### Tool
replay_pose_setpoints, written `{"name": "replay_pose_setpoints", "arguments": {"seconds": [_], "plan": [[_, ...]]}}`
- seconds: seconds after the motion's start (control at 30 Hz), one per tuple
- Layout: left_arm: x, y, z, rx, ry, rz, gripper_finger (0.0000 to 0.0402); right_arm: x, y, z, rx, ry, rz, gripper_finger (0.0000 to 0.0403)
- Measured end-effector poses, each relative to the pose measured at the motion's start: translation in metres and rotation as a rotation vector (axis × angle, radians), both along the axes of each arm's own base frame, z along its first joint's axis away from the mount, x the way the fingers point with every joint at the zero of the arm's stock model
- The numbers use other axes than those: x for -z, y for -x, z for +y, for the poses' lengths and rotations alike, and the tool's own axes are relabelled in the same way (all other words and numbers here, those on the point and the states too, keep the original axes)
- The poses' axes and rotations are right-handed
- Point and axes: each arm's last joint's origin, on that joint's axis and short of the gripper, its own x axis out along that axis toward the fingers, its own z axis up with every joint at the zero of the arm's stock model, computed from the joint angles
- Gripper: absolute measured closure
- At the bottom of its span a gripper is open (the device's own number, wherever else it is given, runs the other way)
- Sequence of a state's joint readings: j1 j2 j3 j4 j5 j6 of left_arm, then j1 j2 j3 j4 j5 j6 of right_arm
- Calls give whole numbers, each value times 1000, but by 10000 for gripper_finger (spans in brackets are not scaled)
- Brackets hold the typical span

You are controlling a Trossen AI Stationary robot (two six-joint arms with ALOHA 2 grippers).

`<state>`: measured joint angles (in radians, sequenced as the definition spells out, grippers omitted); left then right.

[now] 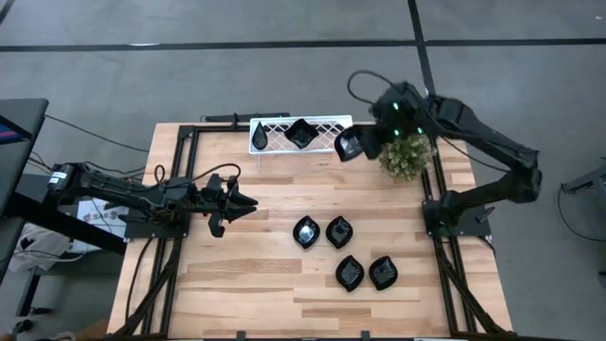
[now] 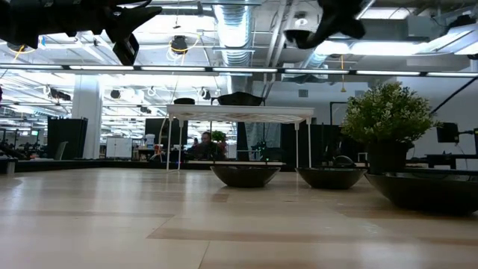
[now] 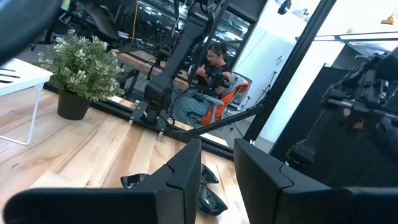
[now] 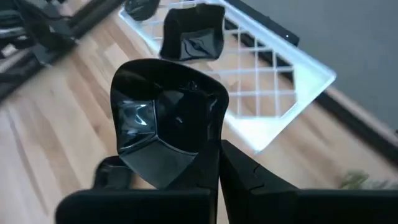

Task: Pick & Place Mini shaped plates
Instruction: Put the black leaf-shaped plate on the shelf

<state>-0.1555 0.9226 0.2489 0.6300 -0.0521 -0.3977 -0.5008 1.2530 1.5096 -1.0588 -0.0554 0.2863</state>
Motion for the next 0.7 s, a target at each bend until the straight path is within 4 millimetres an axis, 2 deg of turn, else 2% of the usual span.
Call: {"name": "replay_pose_setpoints", "arguments": {"seconds": [0.17, 0.33, 0.5, 0.7], "plan": [[0, 0, 0, 0, 0, 0, 305, -6, -14, -35, -123, 65, 37, 403], [0, 0, 0, 0, 0, 0, 305, -2, -26, -69, -209, 116, 78, 403], [0, 0, 0, 0, 0, 0, 305, 13, -31, -102, -219, 69, 99, 403], [0, 0, 0, 0, 0, 0, 305, 43, -36, -131, -230, -74, 115, 403]]}}
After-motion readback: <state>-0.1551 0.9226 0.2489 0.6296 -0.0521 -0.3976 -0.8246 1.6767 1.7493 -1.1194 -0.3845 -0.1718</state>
